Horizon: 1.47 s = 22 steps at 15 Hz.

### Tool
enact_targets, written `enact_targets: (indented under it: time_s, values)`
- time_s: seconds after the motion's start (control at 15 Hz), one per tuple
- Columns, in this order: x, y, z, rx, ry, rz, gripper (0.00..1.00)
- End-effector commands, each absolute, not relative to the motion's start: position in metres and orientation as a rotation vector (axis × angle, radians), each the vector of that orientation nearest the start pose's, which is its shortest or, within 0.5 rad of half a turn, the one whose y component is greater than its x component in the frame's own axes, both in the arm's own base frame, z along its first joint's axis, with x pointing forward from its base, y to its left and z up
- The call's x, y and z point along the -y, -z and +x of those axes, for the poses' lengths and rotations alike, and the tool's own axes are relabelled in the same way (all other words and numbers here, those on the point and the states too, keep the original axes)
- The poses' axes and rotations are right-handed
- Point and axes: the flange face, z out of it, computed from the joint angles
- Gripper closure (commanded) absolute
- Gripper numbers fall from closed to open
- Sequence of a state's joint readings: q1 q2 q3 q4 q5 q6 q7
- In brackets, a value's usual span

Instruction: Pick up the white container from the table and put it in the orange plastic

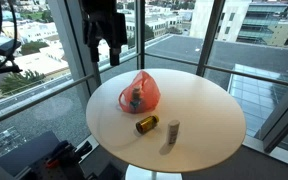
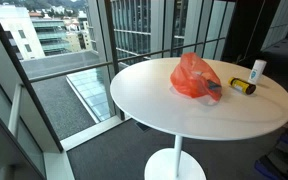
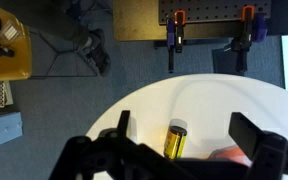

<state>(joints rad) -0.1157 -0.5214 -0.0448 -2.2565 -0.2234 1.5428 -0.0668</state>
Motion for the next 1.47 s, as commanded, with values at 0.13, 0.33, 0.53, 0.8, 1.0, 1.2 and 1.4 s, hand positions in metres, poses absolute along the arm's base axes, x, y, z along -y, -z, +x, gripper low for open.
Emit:
enact_targets:
  time_s: [0.13, 0.33, 0.53, 0.8, 1.0, 1.2, 1.4]
  values:
    - [0.086, -0.548, 0.364, -0.116, -0.354, -3.299, 0.00]
    - [0.085, -0.547, 0.367, -0.134, -0.341, -3.298, 0.00]
    - [0.080, -0.546, 0.382, -0.200, -0.288, -3.287, 0.00]
    - [0.077, -0.537, 0.407, -0.321, -0.191, -3.263, 0.00]
    - [0.083, -0.525, 0.427, -0.433, -0.138, -3.238, 0.00]
    - [0.096, -0.514, 0.442, -0.551, -0.100, -3.207, 0.00]
    - [0.118, -0.500, 0.455, -0.678, -0.069, -3.159, 0.00]
